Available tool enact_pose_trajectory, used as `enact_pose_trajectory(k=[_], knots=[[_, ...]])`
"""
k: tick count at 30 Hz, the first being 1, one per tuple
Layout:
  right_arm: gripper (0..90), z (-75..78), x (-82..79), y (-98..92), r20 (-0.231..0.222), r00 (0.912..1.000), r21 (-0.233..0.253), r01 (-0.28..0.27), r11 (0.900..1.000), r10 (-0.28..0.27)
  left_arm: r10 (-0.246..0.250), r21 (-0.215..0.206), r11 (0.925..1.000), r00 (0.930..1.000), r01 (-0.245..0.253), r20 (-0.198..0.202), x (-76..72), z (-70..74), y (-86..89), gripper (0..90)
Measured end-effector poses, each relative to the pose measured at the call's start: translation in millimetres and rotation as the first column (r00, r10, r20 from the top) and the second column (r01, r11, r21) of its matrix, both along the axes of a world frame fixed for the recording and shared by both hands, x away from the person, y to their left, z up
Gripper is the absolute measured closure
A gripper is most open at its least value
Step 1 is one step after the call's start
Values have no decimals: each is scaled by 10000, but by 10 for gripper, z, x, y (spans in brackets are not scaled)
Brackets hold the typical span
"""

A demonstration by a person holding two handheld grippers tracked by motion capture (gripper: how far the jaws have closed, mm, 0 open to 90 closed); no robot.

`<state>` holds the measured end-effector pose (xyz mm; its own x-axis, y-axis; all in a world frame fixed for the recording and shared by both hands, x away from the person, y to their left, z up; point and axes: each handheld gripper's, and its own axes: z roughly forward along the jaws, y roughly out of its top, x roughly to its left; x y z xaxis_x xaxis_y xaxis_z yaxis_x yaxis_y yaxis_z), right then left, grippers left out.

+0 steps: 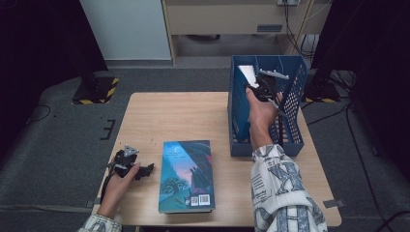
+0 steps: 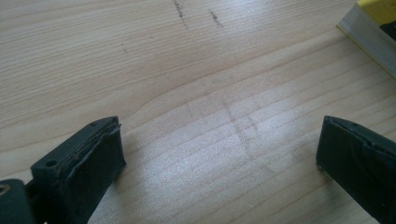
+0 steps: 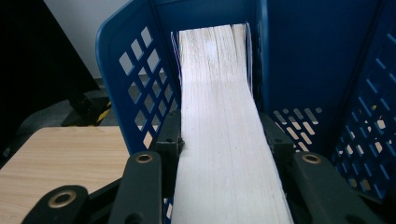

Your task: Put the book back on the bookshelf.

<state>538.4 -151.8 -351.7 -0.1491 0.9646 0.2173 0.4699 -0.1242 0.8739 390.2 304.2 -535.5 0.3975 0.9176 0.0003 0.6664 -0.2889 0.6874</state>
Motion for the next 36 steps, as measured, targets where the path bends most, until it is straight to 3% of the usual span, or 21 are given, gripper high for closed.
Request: enact_pose_trajectory(k=[16,26,30,36], knots=[[598,-27,6,53,198,9998,-329,-22,9995,28,6,-11,10000,10000,-6,-10,2,1,-3,1],[571,-39,-15,72,307,9994,-229,-158,9996,165,8,-10,10000,10000,-8,-11,1,1,-5,1],[534,-39,-26,59,355,9989,-124,-303,9995,307,1,-9,10000,10000,-1,-11,1,1,-4,1],[403,-9,-59,42,444,9968,92,-674,9977,670,7,-10,10000,10000,-7,-12,2,1,-6,1]])
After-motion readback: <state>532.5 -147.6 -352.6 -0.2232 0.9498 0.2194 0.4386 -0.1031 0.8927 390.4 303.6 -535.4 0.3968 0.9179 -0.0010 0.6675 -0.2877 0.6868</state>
